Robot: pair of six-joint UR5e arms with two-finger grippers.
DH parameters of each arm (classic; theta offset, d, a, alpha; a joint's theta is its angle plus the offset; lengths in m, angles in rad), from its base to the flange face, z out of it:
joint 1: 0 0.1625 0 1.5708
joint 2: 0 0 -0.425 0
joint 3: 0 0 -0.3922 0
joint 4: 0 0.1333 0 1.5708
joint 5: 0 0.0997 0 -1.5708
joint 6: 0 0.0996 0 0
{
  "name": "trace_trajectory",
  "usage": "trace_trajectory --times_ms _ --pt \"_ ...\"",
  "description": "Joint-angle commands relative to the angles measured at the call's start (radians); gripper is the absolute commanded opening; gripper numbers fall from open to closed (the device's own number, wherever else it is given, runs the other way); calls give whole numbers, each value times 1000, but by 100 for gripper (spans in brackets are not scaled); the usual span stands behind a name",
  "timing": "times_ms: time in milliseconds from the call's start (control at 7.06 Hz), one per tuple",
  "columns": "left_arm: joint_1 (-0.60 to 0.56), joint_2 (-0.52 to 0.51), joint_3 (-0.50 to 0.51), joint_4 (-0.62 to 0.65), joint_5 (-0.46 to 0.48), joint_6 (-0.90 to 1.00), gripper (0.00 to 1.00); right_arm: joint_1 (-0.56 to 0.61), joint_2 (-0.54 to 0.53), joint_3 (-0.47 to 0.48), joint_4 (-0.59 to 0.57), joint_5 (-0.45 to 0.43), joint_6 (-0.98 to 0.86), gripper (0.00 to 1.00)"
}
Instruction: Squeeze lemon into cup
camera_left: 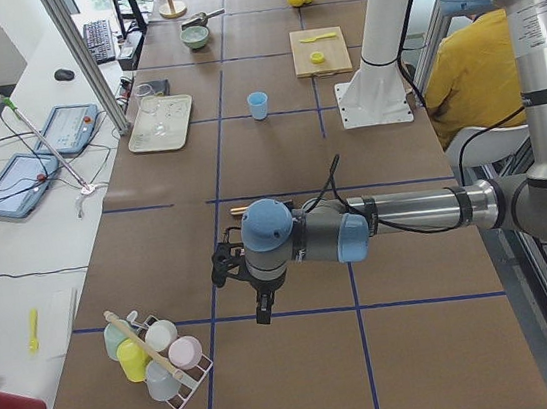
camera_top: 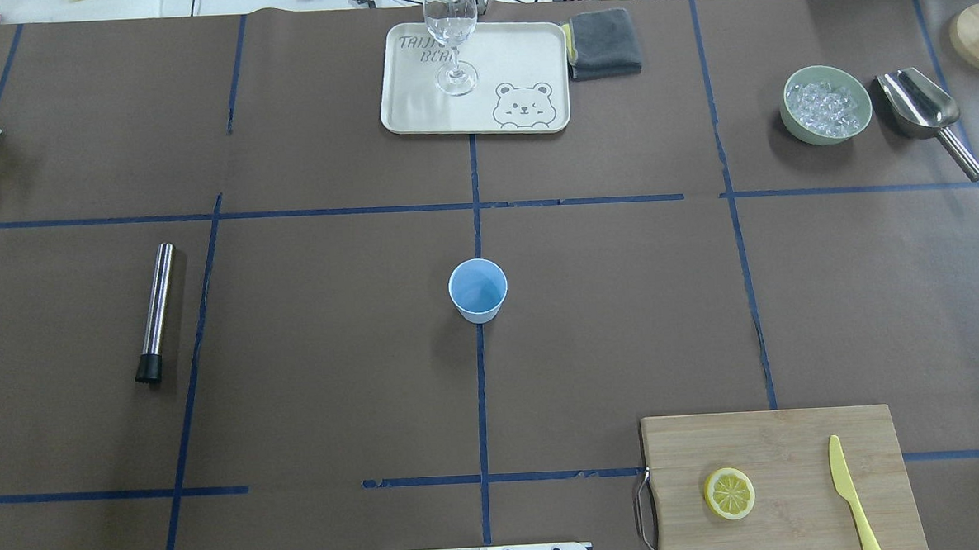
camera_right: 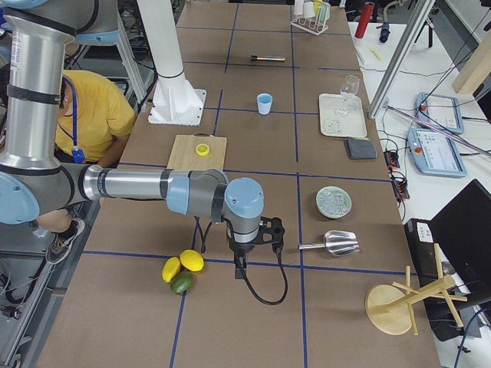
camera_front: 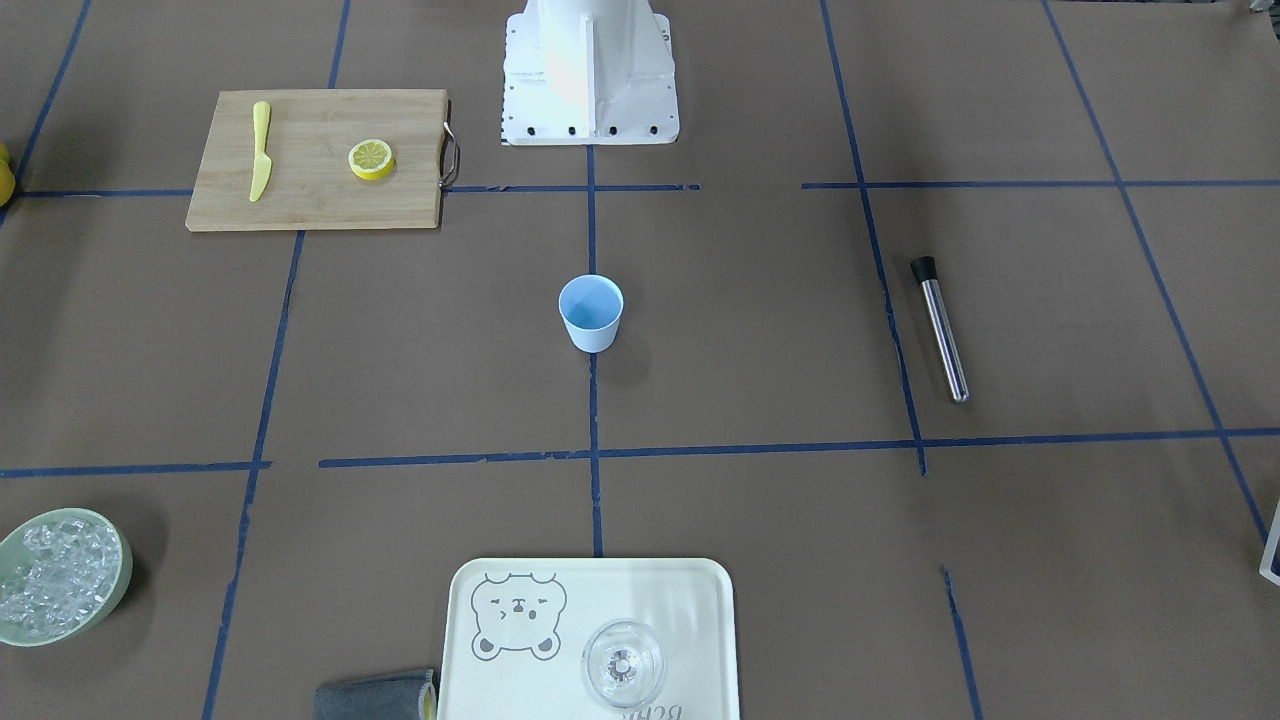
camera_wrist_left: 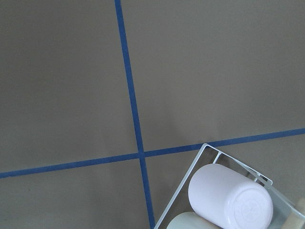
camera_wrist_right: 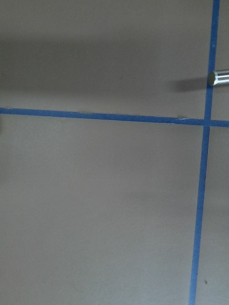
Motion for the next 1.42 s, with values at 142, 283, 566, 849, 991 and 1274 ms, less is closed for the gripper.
trace_trajectory --times_ms 142,283,566,849,991,1274 --pt "0 -2 -2 -3 0 0 100 0 0 0 0 0 0 100" --pt "0 -2 0 -1 1 0 100 0 0 -1 0 0 -5 100" --pt "0 0 0 -1 2 0 100 -3 21 5 24 -2 -5 100" --pt "0 0 -2 -1 2 0 100 -43 25 11 133 5 12 100" --pt "0 0 -3 -1 2 0 100 -85 25 40 238 5 7 100" --pt "0 -2 -3 -7 2 2 100 -221 25 66 400 11 80 100"
